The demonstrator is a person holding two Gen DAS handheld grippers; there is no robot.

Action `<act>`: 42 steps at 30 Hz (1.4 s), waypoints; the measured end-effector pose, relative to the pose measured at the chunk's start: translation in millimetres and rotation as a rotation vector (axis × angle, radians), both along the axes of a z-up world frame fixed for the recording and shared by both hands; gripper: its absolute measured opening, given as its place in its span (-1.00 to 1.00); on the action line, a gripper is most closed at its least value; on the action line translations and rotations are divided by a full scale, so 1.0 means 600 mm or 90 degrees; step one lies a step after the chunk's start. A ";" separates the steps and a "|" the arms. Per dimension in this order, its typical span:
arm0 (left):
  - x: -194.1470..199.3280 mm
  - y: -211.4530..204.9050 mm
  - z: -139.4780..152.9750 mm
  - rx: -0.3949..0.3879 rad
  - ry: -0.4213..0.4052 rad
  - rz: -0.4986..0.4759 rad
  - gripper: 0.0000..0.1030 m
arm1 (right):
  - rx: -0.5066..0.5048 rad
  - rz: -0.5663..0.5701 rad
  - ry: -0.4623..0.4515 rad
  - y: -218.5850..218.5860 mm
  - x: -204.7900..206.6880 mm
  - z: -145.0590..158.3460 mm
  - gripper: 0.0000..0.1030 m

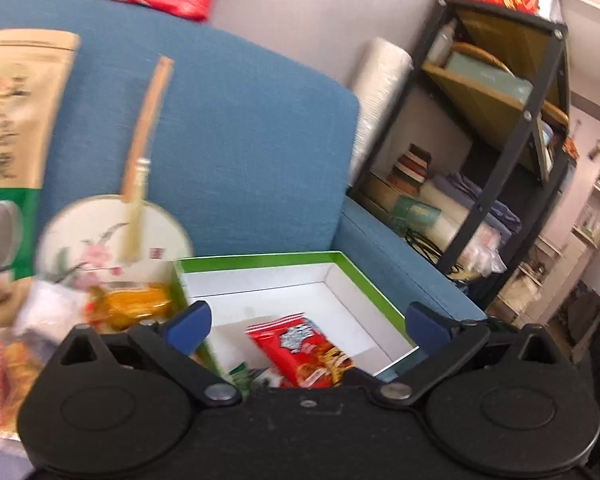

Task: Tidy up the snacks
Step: 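Reach the left tool to the clear Danco Galette cracker bag and grasp it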

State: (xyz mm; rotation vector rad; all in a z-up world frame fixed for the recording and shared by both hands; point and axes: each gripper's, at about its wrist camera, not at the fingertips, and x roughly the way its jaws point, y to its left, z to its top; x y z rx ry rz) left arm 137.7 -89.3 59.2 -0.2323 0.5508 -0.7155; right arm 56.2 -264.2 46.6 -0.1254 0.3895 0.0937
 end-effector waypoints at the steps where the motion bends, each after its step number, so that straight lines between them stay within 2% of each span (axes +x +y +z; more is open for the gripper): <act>1: -0.007 0.014 -0.001 -0.006 0.006 0.011 1.00 | -0.003 0.007 0.002 0.011 -0.010 0.002 1.00; 6: -0.042 0.105 -0.034 -0.022 0.054 0.052 1.00 | 0.035 0.064 0.029 0.059 -0.048 -0.020 1.00; 12: -0.050 0.197 -0.098 0.042 0.095 0.124 1.00 | 0.056 0.134 0.107 0.133 -0.057 -0.075 1.00; 18: -0.044 0.263 -0.136 0.039 0.118 0.168 1.00 | 0.062 0.181 0.130 0.202 -0.014 -0.092 1.00; 25: 0.015 0.313 -0.135 0.023 0.118 0.241 1.00 | 0.038 0.230 0.148 0.271 0.071 -0.109 1.00; 28: 0.045 0.328 -0.139 -0.001 0.130 0.234 1.00 | 0.052 0.228 0.182 0.296 0.118 -0.119 1.00; 31: 0.077 0.335 -0.149 -0.004 0.148 0.210 0.98 | 0.105 0.214 0.231 0.303 0.162 -0.134 1.00; 33: 0.096 0.334 -0.158 -0.001 0.157 0.203 0.98 | 0.144 0.197 0.255 0.301 0.184 -0.143 0.90; 38: 0.134 0.332 -0.188 -0.012 0.197 0.201 0.96 | 0.167 0.180 0.259 0.302 0.219 -0.150 0.87; 40: 0.142 0.333 -0.200 -0.027 0.211 0.198 0.82 | 0.167 0.182 0.273 0.306 0.229 -0.157 0.85; 42: 0.141 0.331 -0.205 -0.025 0.200 0.197 0.65 | 0.174 0.185 0.292 0.312 0.238 -0.169 0.81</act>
